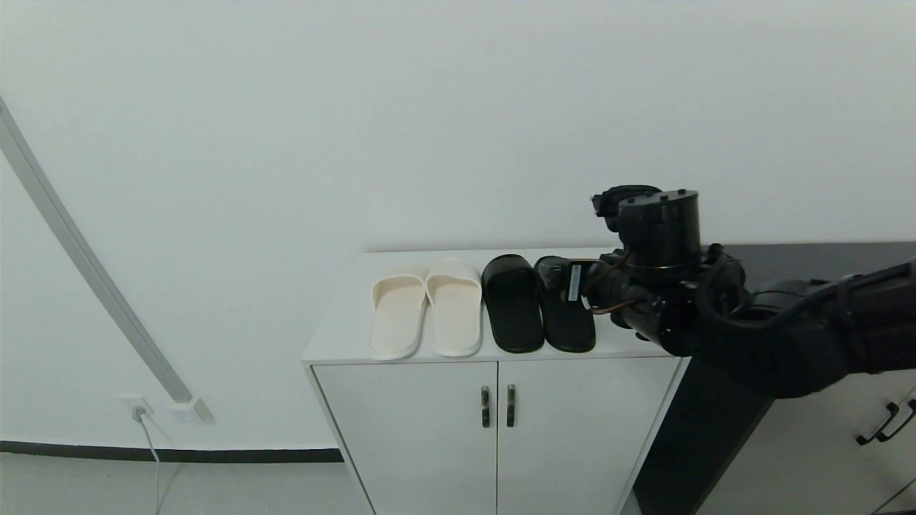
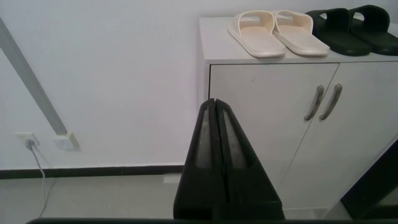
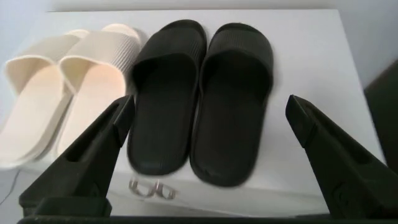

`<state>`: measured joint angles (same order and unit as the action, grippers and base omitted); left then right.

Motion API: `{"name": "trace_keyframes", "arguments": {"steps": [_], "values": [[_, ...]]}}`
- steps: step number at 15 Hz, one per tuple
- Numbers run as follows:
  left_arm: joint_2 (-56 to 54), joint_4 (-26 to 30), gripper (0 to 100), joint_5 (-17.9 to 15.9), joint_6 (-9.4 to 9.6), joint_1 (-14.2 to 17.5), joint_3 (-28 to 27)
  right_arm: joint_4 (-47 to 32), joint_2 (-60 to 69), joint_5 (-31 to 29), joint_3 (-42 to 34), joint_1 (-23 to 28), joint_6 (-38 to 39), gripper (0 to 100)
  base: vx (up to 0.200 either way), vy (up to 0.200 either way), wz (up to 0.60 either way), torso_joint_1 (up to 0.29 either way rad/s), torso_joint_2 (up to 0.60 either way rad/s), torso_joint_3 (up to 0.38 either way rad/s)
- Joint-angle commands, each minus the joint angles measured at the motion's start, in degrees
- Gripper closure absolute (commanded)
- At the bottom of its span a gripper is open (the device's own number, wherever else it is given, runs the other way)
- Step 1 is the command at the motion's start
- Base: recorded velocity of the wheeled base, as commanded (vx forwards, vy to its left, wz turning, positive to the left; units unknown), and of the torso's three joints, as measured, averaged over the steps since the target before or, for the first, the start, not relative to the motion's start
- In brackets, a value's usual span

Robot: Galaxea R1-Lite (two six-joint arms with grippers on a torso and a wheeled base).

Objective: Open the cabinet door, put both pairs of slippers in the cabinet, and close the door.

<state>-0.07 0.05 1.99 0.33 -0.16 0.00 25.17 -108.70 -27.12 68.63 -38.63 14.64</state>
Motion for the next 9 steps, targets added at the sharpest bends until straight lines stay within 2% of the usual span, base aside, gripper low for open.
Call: {"name": "trace_keyframes", "arguments": {"steps": [1,3,9], "values": [[0.1,0.0,100,-0.1,0.02,0.0,0.0,0.4,-9.2,-1.5,5.8,-0.1,-0.1,0,0.0,0.0,0.0,0.0,0.0,0.0],[0.1,0.0,100,0.0,0.02,0.0,0.0,0.6,-14.2,-3.3,10.1,0.2,-0.1,0,0.0,0.0,0.0,0.0,0.0,0.0],[0.1,0.0,100,0.0,-0.07,0.0,0.0,1.9,-23.1,-3.3,19.8,1.4,-3.4,0,0.0,0.0,0.0,0.0,0.0,0.0]]}}
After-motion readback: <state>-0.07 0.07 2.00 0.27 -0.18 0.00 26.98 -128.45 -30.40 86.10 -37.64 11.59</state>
